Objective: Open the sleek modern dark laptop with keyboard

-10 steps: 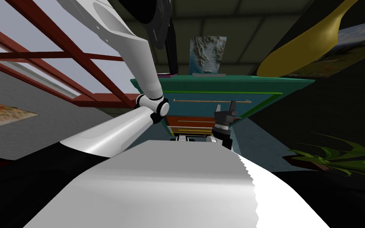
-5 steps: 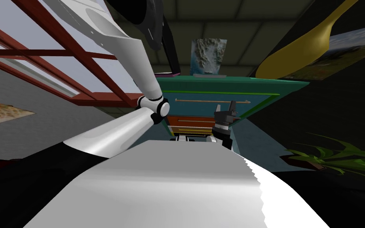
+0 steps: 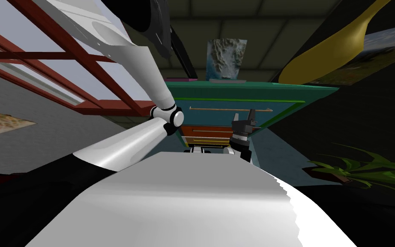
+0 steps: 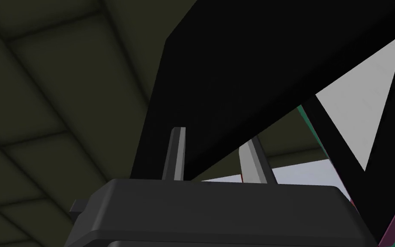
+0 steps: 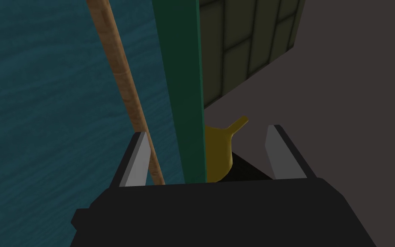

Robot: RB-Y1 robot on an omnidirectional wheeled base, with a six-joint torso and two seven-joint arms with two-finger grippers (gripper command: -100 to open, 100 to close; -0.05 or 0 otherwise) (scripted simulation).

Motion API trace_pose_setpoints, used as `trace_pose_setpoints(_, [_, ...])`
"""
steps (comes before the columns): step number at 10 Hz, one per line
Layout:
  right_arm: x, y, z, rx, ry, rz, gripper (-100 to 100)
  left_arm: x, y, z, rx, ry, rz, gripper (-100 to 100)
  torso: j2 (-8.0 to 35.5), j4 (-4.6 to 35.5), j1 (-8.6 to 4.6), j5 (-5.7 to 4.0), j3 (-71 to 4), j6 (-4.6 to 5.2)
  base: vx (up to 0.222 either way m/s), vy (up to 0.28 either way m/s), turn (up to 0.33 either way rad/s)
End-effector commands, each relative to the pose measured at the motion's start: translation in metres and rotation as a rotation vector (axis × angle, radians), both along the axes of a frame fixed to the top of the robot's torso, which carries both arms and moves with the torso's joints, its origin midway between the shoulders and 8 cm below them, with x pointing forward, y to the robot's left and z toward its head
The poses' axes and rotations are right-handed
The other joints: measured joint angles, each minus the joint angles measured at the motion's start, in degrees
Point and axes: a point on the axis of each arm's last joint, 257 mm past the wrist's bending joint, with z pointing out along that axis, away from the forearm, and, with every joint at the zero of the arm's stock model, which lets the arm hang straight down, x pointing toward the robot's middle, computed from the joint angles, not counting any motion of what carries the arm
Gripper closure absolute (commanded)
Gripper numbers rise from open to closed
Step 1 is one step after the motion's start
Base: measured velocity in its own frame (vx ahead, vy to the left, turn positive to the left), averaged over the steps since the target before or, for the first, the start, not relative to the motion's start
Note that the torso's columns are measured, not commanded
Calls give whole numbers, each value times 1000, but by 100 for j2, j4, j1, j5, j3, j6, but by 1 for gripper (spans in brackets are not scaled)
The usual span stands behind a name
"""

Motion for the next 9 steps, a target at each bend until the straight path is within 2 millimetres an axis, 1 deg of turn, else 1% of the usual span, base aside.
trace_pose_setpoints(1, [0,0,0,0,0,0,0,-6,16,-6,-124,-4,-2,100,-2,-4,-3,0,1,0,18,-1,-14])
trace_pose_setpoints(7, [0,0,0,0,0,0,0,-17,50,-24,-373,-9,7,100,-2,-2,3,2,-1,-3,14,-3,-11])
trace_pose_setpoints(8, [0,0,0,0,0,0,0,-19,44,-13,-343,-5,4,-100,-3,-2,5,3,-2,-4,22,2,6])
trace_pose_setpoints(9, [0,0,0,0,0,0,0,-21,43,-8,-343,-4,3,-100,-8,-5,2,0,-6,-2,29,7,6])
